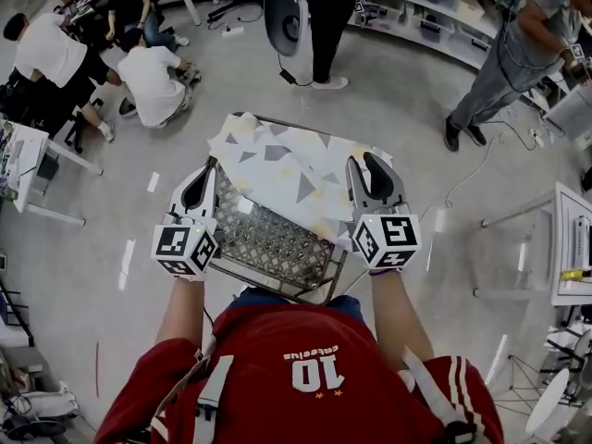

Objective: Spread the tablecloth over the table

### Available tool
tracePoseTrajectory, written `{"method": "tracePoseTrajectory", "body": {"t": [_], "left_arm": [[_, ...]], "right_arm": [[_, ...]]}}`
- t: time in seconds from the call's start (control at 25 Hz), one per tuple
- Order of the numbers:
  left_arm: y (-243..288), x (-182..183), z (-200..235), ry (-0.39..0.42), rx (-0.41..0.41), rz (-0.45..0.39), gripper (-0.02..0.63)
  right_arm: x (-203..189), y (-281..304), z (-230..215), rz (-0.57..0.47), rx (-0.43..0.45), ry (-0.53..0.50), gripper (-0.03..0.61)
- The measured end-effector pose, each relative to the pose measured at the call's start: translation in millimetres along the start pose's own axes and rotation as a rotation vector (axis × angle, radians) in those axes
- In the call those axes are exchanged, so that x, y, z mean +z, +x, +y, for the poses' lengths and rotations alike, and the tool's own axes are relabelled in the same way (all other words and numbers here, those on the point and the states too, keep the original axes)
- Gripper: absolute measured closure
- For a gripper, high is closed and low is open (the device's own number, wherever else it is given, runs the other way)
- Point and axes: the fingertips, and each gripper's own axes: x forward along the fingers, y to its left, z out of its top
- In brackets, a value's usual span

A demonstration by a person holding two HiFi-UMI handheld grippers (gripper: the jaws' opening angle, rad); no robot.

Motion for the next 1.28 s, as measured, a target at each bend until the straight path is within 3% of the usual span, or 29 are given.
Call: {"method": "tracePoseTrajectory", "body": {"t": [0.2, 0.56, 0.88, 1.28], "left_arm": [[14, 7, 16, 0.002, -0.071, -0.003, 0.606], [26, 15, 46, 0.015, -0.171, -0.034, 0.606], [40, -19, 80, -0.055, -0.240, 0.036, 0.603], [51, -45, 95, -0.033, -0.298, 0.075, 0.481]], "right_arm": [[23, 0, 20, -0.044, -0.083, -0.052, 0.466], [36, 8, 58, -0.081, -0.172, -0.095, 0.532], [27, 14, 76, -0.077, -0.230, -0.115, 0.565], [13, 28, 98, -0.056, -0.270, -0.117, 0.565]]}}
